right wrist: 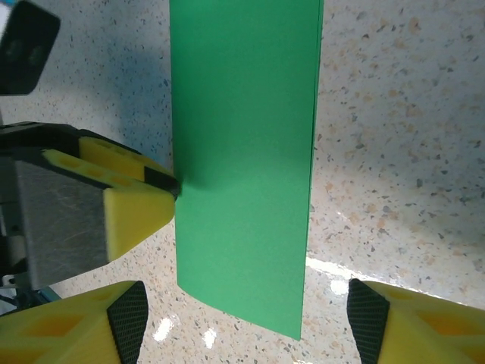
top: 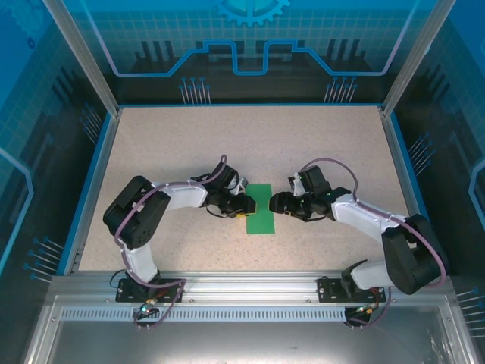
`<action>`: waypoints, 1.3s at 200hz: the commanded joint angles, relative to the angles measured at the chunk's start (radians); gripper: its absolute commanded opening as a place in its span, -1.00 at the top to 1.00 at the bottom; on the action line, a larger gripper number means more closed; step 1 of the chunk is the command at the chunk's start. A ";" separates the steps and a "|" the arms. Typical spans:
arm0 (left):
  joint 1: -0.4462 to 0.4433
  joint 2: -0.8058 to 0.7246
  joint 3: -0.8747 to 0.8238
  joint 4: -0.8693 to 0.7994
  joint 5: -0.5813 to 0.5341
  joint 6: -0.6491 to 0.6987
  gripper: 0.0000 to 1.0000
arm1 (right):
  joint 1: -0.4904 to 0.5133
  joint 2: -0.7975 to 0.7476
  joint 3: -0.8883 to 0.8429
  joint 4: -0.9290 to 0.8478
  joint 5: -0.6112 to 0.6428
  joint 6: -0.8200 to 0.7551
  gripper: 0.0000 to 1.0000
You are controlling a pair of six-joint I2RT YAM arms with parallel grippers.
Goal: Fold a paper plane with a square sheet of paper (fold left side to right side)
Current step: Fold the triangle a second time at the center of the table.
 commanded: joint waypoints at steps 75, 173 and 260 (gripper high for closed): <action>-0.015 -0.022 -0.011 -0.031 -0.047 0.025 0.29 | -0.004 0.192 0.129 -0.084 -0.136 -0.010 -0.24; -0.015 -0.024 -0.013 -0.021 -0.046 0.023 0.29 | 0.040 0.311 0.189 -0.152 -0.107 0.003 -0.21; -0.016 -0.072 -0.018 -0.012 -0.048 0.028 0.19 | 0.054 0.305 0.178 -0.099 -0.130 0.040 -0.12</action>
